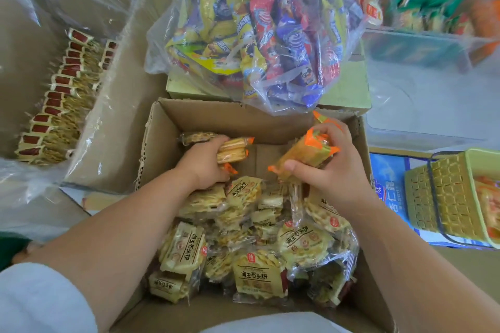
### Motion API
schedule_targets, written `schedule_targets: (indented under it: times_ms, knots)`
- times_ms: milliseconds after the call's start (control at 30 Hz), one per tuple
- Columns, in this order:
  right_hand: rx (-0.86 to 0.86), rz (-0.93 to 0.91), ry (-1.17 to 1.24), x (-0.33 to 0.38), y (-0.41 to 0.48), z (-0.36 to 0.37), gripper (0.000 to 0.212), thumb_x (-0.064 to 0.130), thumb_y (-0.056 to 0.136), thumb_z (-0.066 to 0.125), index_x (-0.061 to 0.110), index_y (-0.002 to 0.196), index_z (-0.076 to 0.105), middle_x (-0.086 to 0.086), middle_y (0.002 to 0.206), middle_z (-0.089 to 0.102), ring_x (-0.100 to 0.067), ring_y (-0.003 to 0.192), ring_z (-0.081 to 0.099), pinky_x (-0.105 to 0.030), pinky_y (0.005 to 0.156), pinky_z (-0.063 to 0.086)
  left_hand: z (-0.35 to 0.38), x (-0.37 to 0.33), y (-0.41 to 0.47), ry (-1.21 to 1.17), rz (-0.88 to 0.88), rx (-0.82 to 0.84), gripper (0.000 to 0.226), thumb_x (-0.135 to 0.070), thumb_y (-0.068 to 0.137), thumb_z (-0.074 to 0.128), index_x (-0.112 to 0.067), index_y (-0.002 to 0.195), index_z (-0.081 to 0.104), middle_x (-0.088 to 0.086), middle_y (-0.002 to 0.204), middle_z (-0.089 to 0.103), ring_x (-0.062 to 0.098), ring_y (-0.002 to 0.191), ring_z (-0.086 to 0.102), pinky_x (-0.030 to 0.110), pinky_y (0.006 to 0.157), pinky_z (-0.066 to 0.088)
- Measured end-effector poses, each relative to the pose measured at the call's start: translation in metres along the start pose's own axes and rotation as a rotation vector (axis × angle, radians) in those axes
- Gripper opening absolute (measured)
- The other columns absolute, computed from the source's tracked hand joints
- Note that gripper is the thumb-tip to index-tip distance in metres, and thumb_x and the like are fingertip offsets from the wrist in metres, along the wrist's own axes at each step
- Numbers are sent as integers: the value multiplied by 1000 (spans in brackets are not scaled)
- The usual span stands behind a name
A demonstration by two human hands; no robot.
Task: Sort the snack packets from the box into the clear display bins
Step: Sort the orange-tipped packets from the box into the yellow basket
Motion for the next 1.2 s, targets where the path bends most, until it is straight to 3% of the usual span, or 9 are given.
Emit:
schedule_targets:
  times_ms: [133, 233, 333, 467, 667, 833, 1000, 1100, 1200]
  knots:
    - [-49, 149, 435, -4, -12, -14, 53, 39, 57, 87, 29, 104, 64, -12, 102, 68, -33, 94, 68, -47, 82, 56, -31, -27, -23, -52, 108, -177, 91, -25, 68, 91, -35, 146, 45, 0, 120, 70, 24, 109, 66, 33, 90, 52]
    - [-54, 273, 816, -6, -24, -26, 40, 28, 71, 77, 19, 109, 65, -4, 89, 71, -23, 86, 70, -45, 81, 54, -53, -43, -54, -231, 138, -340, 88, -27, 66, 94, -49, 136, 45, -24, 103, 67, -2, 90, 59, 4, 77, 42]
    - [13, 340, 1067, -7, -38, -40, 52, 38, 63, 90, 15, 105, 69, -7, 95, 72, -26, 95, 70, -53, 93, 52, -59, -58, -93, -501, 112, -446, 86, -36, 60, 95, -58, 128, 48, -37, 106, 65, -13, 92, 62, 3, 74, 42]
    - [-7, 333, 1073, -12, -60, -81, 51, 49, 43, 97, 23, 82, 78, -2, 94, 73, -22, 92, 71, -44, 83, 52, -30, -84, -135, -889, 34, -447, 80, -48, 45, 96, -58, 115, 59, -22, 105, 74, -3, 88, 70, 23, 74, 50]
    - [-41, 318, 1091, -59, -81, -169, 36, 40, 65, 83, 21, 95, 78, -4, 106, 71, -26, 99, 67, -60, 98, 41, 34, -171, -142, -1192, -32, -221, 71, -36, 47, 95, -44, 113, 69, -1, 100, 78, 20, 86, 76, 31, 64, 60]
    - [-45, 358, 1140, -122, -83, -263, 26, 35, 81, 62, 21, 94, 79, -5, 104, 73, -23, 94, 72, -49, 81, 59, 78, -263, -121, -1279, -36, -259, 63, -22, 46, 99, -40, 101, 74, -1, 95, 78, 18, 83, 77, 33, 63, 61]
    - [-65, 429, 866, -191, -80, -364, 42, 26, 75, 74, 13, 113, 67, -8, 91, 71, -23, 85, 72, -42, 73, 57, 121, -340, -113, -1129, 10, -380, 59, -14, 55, 92, -40, 103, 71, 0, 96, 77, 18, 87, 75, 34, 68, 62]
    - [-59, 473, 393, -225, -77, -408, 38, 35, 55, 85, 28, 91, 76, 1, 82, 74, -15, 74, 72, -29, 62, 53, 144, -371, -112, -1096, 28, -401, 54, -16, 56, 89, -44, 98, 71, 2, 99, 78, 18, 88, 76, 30, 68, 62]
    - [67, 430, -251, -256, -64, -430, 78, 62, 42, 79, 30, 111, 62, 4, 113, 60, -16, 93, 66, -23, 67, 52, 163, -391, -109, -1053, 7, -360, 62, -20, 56, 91, -44, 109, 70, -1, 106, 79, 18, 95, 77, 32, 71, 63]
Point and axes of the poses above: each hand's wrist, its own y-axis towards the middle knuckle, its own z-axis out of the palm, x = y × z, the point moved 6 cm from there along y, towards the middle knuckle
